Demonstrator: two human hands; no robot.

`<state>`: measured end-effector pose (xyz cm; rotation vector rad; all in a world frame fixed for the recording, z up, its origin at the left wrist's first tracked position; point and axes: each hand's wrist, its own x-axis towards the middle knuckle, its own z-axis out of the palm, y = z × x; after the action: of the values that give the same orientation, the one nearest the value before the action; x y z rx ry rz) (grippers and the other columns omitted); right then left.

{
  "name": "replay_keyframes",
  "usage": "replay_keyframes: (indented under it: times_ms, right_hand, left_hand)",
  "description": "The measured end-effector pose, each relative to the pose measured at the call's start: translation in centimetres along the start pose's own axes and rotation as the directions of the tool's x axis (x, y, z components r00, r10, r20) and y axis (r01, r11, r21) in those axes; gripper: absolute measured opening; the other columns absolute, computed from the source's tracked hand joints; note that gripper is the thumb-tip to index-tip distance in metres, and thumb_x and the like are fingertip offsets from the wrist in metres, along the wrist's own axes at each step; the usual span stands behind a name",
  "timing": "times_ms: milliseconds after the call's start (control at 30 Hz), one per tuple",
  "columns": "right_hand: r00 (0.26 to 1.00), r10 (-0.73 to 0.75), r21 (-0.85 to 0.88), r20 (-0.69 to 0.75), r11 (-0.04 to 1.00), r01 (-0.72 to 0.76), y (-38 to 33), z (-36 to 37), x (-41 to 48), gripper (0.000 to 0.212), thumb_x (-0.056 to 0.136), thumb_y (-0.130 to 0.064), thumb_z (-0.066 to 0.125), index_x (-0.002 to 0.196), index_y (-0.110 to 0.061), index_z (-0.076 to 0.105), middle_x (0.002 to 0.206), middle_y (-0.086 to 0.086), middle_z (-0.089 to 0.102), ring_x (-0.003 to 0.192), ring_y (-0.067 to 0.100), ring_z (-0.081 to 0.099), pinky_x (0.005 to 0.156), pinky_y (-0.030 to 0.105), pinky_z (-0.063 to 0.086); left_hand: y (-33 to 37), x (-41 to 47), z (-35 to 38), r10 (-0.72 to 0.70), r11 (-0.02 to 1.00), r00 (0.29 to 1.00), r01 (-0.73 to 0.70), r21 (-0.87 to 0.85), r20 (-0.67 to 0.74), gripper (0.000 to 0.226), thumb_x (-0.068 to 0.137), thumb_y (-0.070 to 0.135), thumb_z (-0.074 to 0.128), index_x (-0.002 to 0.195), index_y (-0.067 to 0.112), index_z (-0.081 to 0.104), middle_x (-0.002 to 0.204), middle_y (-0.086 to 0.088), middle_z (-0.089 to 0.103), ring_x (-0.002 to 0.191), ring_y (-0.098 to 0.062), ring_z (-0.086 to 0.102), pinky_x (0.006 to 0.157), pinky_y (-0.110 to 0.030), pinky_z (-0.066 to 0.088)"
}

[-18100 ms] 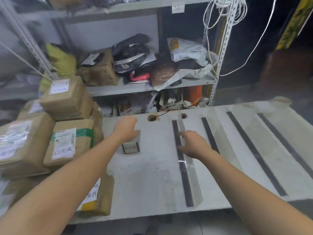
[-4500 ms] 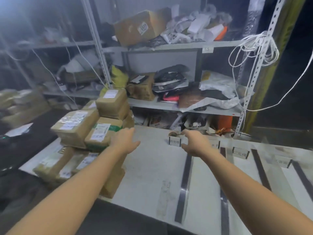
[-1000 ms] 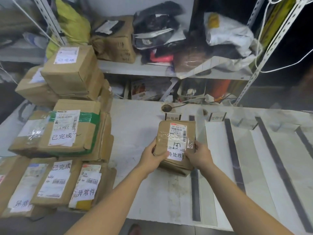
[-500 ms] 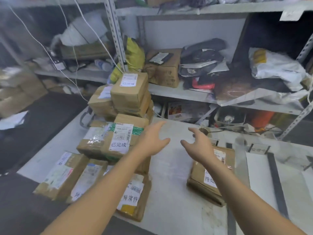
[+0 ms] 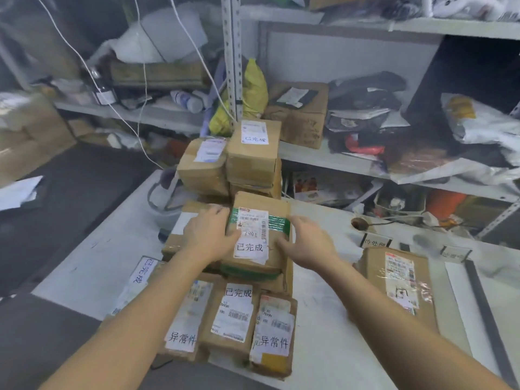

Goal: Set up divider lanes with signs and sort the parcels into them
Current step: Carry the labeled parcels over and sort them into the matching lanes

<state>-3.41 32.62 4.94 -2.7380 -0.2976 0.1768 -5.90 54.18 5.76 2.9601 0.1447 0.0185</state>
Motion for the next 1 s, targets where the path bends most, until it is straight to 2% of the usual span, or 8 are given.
replay_keyframes:
  times_ms: [133, 233, 400, 533, 700, 833, 900, 1000]
  right_hand:
    - [0.990, 0.131, 0.167, 0.043, 0.977, -0.137, -1.1, 2.0, -0.1, 0.058, 0.092, -0.056, 0.054, 0.142, -0.028, 0.044, 0.132, -0.001, 0.062, 0.112, 0.022, 0.060, 0.087, 0.038, 0.054]
    - [0.977, 0.210, 0.389, 0.038, 0.897, -0.208, -1.7, 2.8, -0.3, 0.059, 0.093, -0.045, 0.061, 0.145, -0.025, 0.043, 0.134, -0.002, 0.061, 0.113, 0.018, 0.060, 0.090, 0.032, 0.052]
    - [0.948, 0.319, 0.601, 0.014, 0.755, -0.263, -2.0, 3.6, -0.7, 0.057, 0.088, -0.036, 0.072, 0.141, -0.029, 0.050, 0.116, -0.012, 0.064, 0.102, 0.009, 0.064, 0.087, 0.036, 0.060]
    - [0.931, 0.364, 0.649, 0.005, 0.708, -0.281, -1.4, 3.1, -1.5, 0.061, 0.088, -0.036, 0.073, 0.143, -0.031, 0.048, 0.094, -0.028, 0.052, 0.099, 0.008, 0.064, 0.078, 0.032, 0.061]
    - [0.915, 0.403, 0.702, -0.027, 0.659, -0.270, 0.5, 1.4, -3.7, 0.064, 0.085, -0.041, 0.074, 0.143, -0.033, 0.047, 0.109, -0.022, 0.058, 0.108, 0.011, 0.064, 0.082, 0.039, 0.062]
    - [0.901, 0.431, 0.733, -0.049, 0.628, -0.260, 2.8, -1.0, -6.5, 0.062, 0.085, -0.040, 0.075, 0.141, -0.037, 0.048, 0.107, -0.020, 0.057, 0.107, 0.012, 0.064, 0.079, 0.036, 0.063]
    - [0.896, 0.439, 0.767, -0.066, 0.597, -0.236, 4.5, -2.1, -8.2, 0.065, 0.083, -0.039, 0.077, 0.141, -0.038, 0.048, 0.112, -0.018, 0.060, 0.109, 0.012, 0.065, 0.077, 0.037, 0.063]
    - [0.880, 0.462, 0.803, -0.109, 0.562, -0.196, 7.9, -4.0, -11.2, 0.068, 0.080, -0.035, 0.079, 0.141, -0.035, 0.051, 0.116, -0.016, 0.063, 0.113, 0.012, 0.064, 0.086, 0.039, 0.061]
  left_hand:
    - [-1.4, 0.2, 2.2, -0.018, 0.948, 0.987, 0.068, -0.310, 0.161, 0.046, 0.090, 0.057, 0.053, 0.126, 0.027, 0.056, 0.118, 0.005, 0.064, 0.101, -0.016, 0.059, 0.082, -0.038, 0.054]
    - [-1.4, 0.2, 2.9, 0.001, 0.863, 0.975, 0.112, -0.492, 0.223, 0.051, 0.088, 0.057, 0.058, 0.129, 0.029, 0.049, 0.124, 0.009, 0.062, 0.106, -0.017, 0.061, 0.089, -0.043, 0.053]
    - [-0.8, 0.0, 4.0, 0.095, 0.838, 0.973, 0.036, -0.545, 0.210, 0.060, 0.088, 0.055, 0.060, 0.134, 0.028, 0.035, 0.132, 0.008, 0.057, 0.113, -0.018, 0.058, 0.090, -0.044, 0.051]
    - [0.0, -0.1, 4.1, 0.136, 0.782, 0.973, 0.011, -0.623, 0.187, 0.061, 0.089, 0.047, 0.064, 0.140, 0.030, 0.034, 0.137, 0.011, 0.054, 0.121, -0.014, 0.054, 0.091, -0.034, 0.047]
    - [2.1, -0.7, 3.4, 0.143, 0.744, 0.977, -0.002, -0.668, 0.156, 0.068, 0.080, 0.055, 0.068, 0.137, 0.042, 0.034, 0.132, 0.016, 0.058, 0.117, -0.013, 0.057, 0.096, -0.047, 0.050]
    - [5.7, -1.7, 2.2, 0.176, 0.710, 0.970, -0.008, -0.704, 0.166, 0.062, 0.084, 0.045, 0.071, 0.137, 0.038, 0.041, 0.117, 0.023, 0.057, 0.108, -0.008, 0.057, 0.094, -0.039, 0.050]
    - [8.0, -2.7, 1.8, 0.210, 0.666, 0.963, -0.015, -0.746, 0.168, 0.062, 0.084, 0.042, 0.073, 0.138, 0.037, 0.041, 0.122, 0.022, 0.059, 0.113, -0.007, 0.058, 0.096, -0.037, 0.050]
    - [12.4, -5.0, 1.6, 0.246, 0.649, 0.958, -0.051, -0.759, 0.146, 0.066, 0.083, 0.044, 0.073, 0.140, 0.038, 0.041, 0.125, 0.021, 0.061, 0.115, -0.007, 0.058, 0.098, -0.039, 0.049]
